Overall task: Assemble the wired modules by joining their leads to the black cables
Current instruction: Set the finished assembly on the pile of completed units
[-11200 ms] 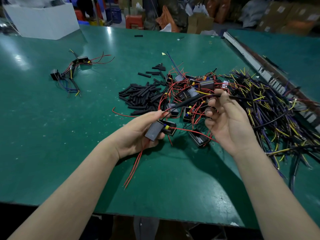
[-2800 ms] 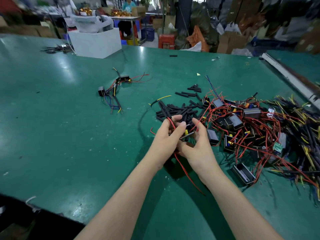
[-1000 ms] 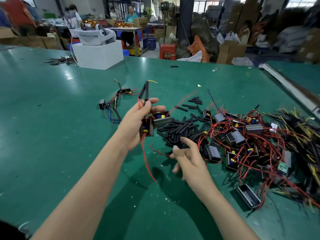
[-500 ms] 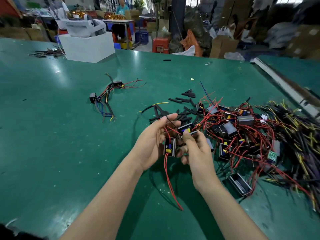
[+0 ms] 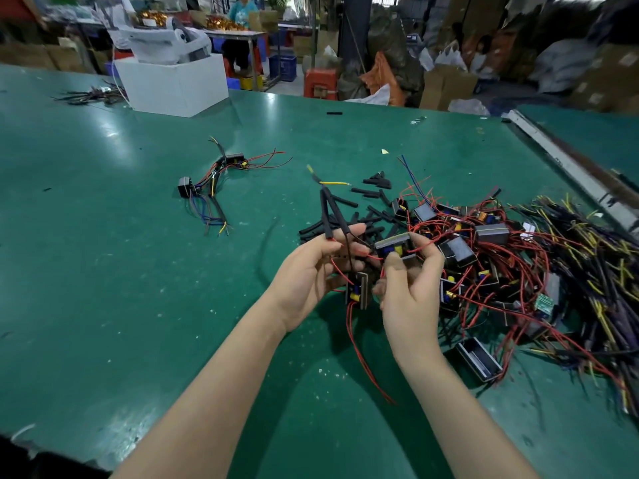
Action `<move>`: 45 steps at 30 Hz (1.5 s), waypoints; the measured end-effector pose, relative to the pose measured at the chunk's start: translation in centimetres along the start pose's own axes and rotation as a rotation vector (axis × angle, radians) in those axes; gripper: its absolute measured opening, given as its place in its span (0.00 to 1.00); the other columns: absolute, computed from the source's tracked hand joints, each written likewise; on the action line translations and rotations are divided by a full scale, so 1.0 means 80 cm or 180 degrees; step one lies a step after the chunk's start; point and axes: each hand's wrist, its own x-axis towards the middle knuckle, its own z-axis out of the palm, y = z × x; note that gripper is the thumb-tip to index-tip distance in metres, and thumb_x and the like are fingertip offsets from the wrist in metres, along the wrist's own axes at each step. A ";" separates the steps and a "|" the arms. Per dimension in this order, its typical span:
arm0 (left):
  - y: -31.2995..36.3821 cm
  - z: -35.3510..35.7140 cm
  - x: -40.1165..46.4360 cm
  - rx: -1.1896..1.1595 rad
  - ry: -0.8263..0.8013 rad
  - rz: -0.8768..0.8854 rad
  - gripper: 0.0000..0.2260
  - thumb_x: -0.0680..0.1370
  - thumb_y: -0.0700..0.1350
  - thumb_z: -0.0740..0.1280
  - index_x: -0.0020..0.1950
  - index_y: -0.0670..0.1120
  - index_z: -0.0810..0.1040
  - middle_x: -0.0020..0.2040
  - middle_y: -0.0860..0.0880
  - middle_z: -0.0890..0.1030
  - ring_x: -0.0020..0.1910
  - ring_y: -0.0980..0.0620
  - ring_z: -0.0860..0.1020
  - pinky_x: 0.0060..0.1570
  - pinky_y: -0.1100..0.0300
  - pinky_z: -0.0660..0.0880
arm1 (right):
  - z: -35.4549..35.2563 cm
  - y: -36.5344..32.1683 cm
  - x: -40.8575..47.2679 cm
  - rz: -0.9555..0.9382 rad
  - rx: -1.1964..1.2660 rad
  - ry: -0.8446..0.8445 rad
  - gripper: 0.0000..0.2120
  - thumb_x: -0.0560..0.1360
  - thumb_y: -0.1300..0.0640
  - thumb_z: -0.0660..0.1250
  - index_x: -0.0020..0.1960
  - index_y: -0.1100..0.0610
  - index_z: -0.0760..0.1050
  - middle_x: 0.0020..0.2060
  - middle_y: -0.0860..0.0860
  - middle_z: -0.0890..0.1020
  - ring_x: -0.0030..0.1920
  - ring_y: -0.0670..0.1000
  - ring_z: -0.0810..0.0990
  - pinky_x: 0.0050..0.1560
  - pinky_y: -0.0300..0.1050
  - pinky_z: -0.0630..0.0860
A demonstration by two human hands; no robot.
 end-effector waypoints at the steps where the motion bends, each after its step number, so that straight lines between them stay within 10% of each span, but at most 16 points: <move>1: 0.000 0.000 0.001 -0.0004 -0.0005 0.0018 0.18 0.80 0.39 0.50 0.56 0.49 0.79 0.42 0.52 0.83 0.37 0.57 0.78 0.40 0.61 0.72 | 0.000 0.001 0.000 -0.0117 -0.0107 -0.0029 0.13 0.78 0.52 0.60 0.57 0.35 0.65 0.33 0.38 0.78 0.33 0.46 0.74 0.37 0.48 0.73; 25: 0.003 -0.003 0.000 -0.0271 0.0181 -0.0019 0.18 0.81 0.46 0.51 0.55 0.50 0.82 0.39 0.53 0.80 0.30 0.57 0.70 0.31 0.66 0.70 | 0.003 -0.009 0.005 0.1247 0.0797 -0.0339 0.07 0.80 0.62 0.56 0.52 0.50 0.66 0.42 0.48 0.79 0.24 0.47 0.76 0.23 0.35 0.66; 45: 0.000 -0.010 0.006 -0.0446 0.0300 0.0030 0.20 0.80 0.46 0.52 0.49 0.49 0.85 0.38 0.50 0.81 0.28 0.56 0.69 0.28 0.68 0.69 | -0.009 -0.015 0.003 0.0317 0.0694 -0.0553 0.14 0.78 0.69 0.63 0.49 0.50 0.69 0.43 0.51 0.79 0.35 0.49 0.79 0.31 0.37 0.69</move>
